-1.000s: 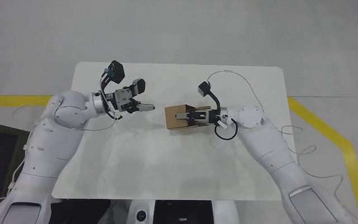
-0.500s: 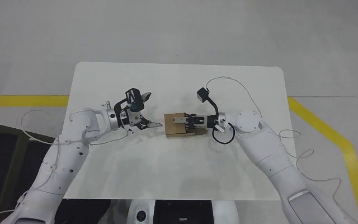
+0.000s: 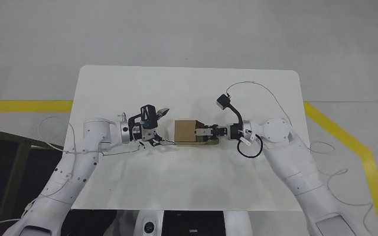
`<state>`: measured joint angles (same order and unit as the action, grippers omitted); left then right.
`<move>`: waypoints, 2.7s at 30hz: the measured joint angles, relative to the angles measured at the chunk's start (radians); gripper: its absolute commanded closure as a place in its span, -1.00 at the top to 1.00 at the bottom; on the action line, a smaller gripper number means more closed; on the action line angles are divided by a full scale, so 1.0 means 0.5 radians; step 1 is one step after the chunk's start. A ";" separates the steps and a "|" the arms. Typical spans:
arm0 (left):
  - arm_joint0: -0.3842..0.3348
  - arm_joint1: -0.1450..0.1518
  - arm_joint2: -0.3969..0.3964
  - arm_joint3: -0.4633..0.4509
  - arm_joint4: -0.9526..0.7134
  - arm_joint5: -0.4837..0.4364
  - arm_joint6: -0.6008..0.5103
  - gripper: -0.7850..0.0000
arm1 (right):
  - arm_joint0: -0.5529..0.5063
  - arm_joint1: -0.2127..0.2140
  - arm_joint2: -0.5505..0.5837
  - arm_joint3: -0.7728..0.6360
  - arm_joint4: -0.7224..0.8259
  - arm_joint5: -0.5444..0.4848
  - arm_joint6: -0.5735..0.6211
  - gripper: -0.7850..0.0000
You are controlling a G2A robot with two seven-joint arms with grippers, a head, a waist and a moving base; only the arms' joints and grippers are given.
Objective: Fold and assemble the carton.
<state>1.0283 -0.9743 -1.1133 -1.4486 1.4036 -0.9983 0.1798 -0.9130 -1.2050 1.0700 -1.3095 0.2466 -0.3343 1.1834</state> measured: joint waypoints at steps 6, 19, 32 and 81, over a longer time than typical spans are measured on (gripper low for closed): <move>-0.037 -0.032 0.099 0.034 0.007 0.106 -0.007 1.00 | -0.116 0.071 0.222 -0.228 -0.125 0.004 0.011 1.00; -0.167 -0.089 0.241 0.210 -0.182 0.019 -0.057 1.00 | -0.235 0.128 0.322 -0.510 -0.301 -0.004 0.072 -1.00; -0.207 -0.119 0.308 0.277 -0.034 0.146 0.045 1.00 | -0.249 0.144 0.265 -0.574 -0.407 0.303 0.165 -1.00; -0.239 -0.152 0.357 0.303 0.083 0.108 0.077 1.00 | 0.146 -0.012 -0.362 0.169 -0.359 0.256 -0.292 -1.00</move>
<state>0.9087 -1.0504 -0.9346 -1.2970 1.4449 -0.9442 0.2182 -0.8399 -1.2111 0.8890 -1.2250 0.0668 -0.2063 1.0376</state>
